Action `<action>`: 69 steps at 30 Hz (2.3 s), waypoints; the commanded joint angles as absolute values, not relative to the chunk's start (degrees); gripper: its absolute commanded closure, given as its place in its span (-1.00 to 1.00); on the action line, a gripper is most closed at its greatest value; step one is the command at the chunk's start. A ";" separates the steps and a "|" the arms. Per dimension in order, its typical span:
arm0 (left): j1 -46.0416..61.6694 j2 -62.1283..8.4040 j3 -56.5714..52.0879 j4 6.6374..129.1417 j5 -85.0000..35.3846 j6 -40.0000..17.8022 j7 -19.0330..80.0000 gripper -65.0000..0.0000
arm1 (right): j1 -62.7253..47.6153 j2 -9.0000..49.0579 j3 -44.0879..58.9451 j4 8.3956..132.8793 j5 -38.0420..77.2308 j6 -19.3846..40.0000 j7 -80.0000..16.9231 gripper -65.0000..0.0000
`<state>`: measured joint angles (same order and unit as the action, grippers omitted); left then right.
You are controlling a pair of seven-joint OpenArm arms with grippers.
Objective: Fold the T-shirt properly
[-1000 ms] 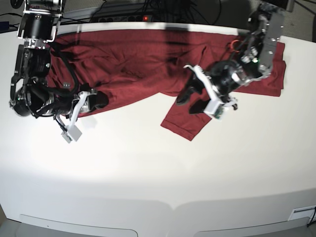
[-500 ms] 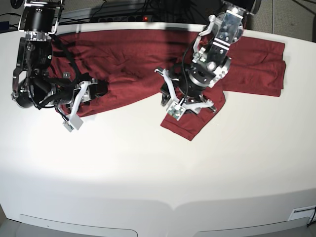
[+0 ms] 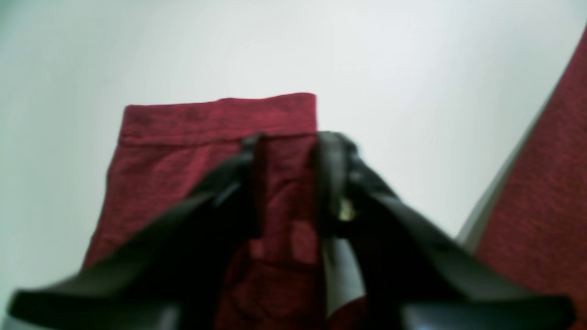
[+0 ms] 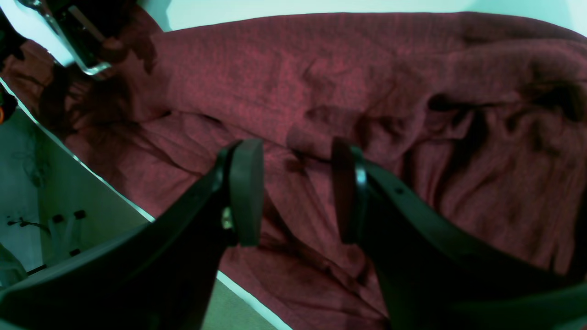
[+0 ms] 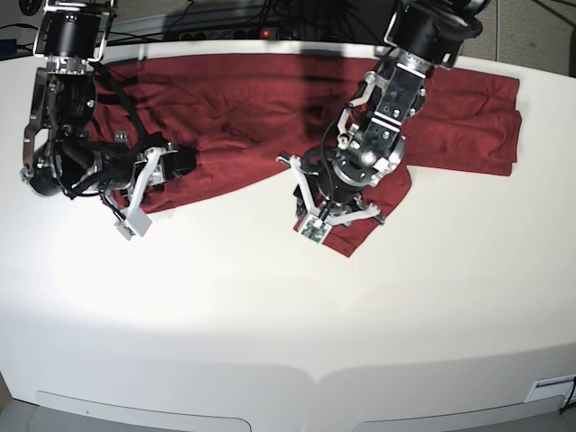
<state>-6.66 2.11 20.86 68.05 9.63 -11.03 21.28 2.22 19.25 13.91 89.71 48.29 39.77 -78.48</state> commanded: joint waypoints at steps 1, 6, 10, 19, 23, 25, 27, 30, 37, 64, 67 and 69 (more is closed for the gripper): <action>-7.01 2.15 20.84 68.01 10.55 -10.61 23.16 0.68 | 3.14 19.99 14.31 90.59 49.45 40.00 -77.82 0.24; -7.01 2.02 20.69 67.83 10.50 -10.41 26.15 1.00 | 3.14 19.99 14.31 90.59 49.45 40.00 -77.87 0.24; -6.96 2.04 20.69 67.94 10.48 -5.74 26.04 1.00 | 3.11 19.97 14.31 90.59 49.45 40.00 -77.84 0.24; 1.06 -3.84 20.67 89.54 5.28 5.32 25.45 1.00 | 3.11 19.99 14.31 90.59 49.47 40.00 -77.28 0.24; 6.68 -10.09 20.69 102.35 0.49 10.41 24.80 1.00 | 3.14 19.99 14.28 90.59 49.56 40.00 -75.92 0.24; 8.67 -13.06 20.67 106.83 -1.74 12.84 24.77 1.00 | 3.14 19.97 14.28 90.59 49.74 40.00 -75.72 0.24; 10.28 -15.49 20.67 109.69 -1.98 16.16 24.82 1.00 | 3.14 19.99 14.28 90.59 49.74 40.00 -75.64 0.24; 12.19 -18.11 20.08 111.09 -0.58 20.36 25.39 1.00 | 3.14 20.01 14.28 90.59 49.71 40.00 -75.64 0.24; 18.41 -18.28 14.22 111.68 4.51 24.69 28.18 1.00 | 3.14 19.99 14.28 90.59 49.69 40.00 -75.40 0.24; 35.07 -17.96 1.54 114.08 4.51 24.64 22.63 0.71 | 3.14 19.99 14.24 90.59 49.69 40.00 -75.48 0.24; 35.05 -17.96 1.54 114.08 4.56 24.67 22.61 0.30 | 3.14 19.99 14.24 90.59 49.69 40.00 -75.48 0.24; 35.05 -17.96 1.52 114.08 4.80 24.69 22.61 0.24 | 3.14 19.99 14.24 90.59 49.69 40.00 -75.48 0.24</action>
<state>34.94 -17.45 1.85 113.12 3.62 24.01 24.03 2.20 19.25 13.89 89.67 48.51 39.75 -76.31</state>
